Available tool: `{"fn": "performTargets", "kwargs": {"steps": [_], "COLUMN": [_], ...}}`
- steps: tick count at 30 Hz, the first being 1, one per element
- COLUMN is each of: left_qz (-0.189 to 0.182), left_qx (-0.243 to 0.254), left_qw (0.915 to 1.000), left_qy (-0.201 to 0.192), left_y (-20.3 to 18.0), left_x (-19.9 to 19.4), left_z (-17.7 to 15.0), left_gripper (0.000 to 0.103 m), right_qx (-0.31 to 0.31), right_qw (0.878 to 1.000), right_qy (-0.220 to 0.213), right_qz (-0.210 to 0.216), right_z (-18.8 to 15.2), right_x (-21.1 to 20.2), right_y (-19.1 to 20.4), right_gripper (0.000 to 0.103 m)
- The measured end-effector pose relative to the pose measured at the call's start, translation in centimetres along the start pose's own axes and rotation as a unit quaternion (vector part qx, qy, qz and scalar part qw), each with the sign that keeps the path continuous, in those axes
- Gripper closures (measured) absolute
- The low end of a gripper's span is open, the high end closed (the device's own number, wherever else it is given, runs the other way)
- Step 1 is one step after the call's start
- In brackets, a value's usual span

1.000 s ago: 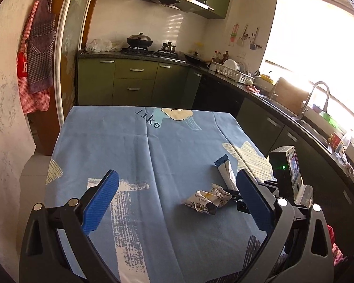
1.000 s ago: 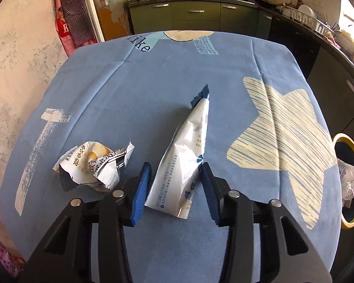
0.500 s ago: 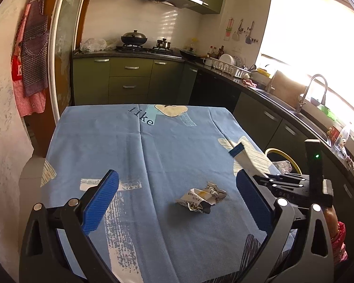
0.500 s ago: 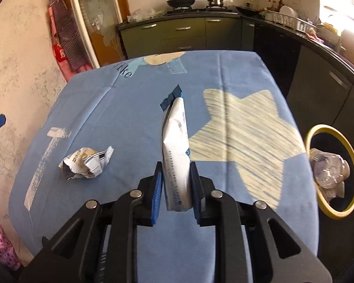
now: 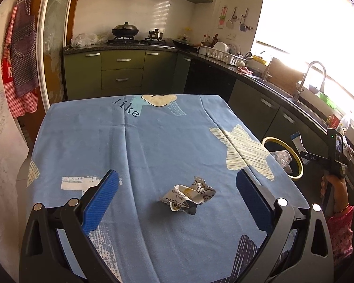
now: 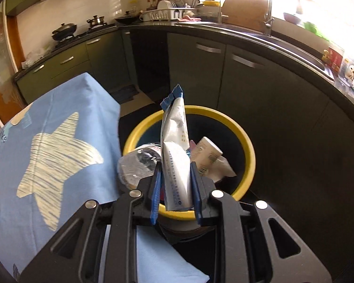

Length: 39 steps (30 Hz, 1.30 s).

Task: Collect trash
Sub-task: 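Carry the white tube over the bin and open the right tool, then grasp the crumpled snack wrapper with the left tool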

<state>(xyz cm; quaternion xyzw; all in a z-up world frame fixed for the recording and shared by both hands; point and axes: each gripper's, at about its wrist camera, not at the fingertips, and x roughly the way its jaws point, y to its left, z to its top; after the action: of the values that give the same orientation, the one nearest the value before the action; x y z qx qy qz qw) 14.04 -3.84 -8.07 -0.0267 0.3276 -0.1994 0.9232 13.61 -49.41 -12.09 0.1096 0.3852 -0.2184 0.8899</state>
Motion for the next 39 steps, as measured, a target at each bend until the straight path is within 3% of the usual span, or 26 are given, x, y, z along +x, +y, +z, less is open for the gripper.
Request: {"fn": "performTargets", "kwargs": {"steps": [3, 5, 7, 16, 25, 32, 39], "left_qz": [-0.002, -0.004, -0.004, -0.005, 0.009, 0.006, -0.033], "left_qx": [0.011, 0.018, 0.025, 0.027, 0.019, 0.084, 0.147], "left_qw": [0.9999, 0.9998, 0.9996, 0.9993, 0.9979, 0.9918, 0.9779], "left_qy": [0.003, 0.006, 0.008, 0.024, 0.061, 0.096, 0.145], "left_y": [-0.9, -1.4, -1.8, -1.6, -0.9, -3.4, -4.3], "left_x": [0.4, 0.6, 0.7, 1.6, 4.9, 8.8, 12.0], "left_z": [0.1, 0.2, 0.1, -0.6, -0.8, -1.0, -0.9], "left_gripper": [0.005, 0.005, 0.005, 0.005, 0.005, 0.005, 0.005], "right_qx": [0.009, 0.021, 0.048, 0.07, 0.031, 0.016, 0.028], "right_qw": [1.0, 1.0, 0.999, 0.996, 0.994, 0.993, 0.993], "right_qy": [0.011, 0.011, -0.001, -0.034, -0.065, -0.054, -0.045], "right_qz": [-0.006, -0.01, -0.01, 0.037, 0.077, 0.102, 0.103], "right_z": [0.1, 0.0, -0.2, -1.5, -1.5, -1.9, -2.4], "right_x": [1.9, 2.7, 2.6, -1.1, -4.8, -4.7, -4.3], "right_y": [-1.1, -2.0, -2.9, -3.0, 0.0, 0.9, 0.0], "right_gripper": [0.078, 0.063, 0.054, 0.048, 0.042, 0.042, 0.042]}}
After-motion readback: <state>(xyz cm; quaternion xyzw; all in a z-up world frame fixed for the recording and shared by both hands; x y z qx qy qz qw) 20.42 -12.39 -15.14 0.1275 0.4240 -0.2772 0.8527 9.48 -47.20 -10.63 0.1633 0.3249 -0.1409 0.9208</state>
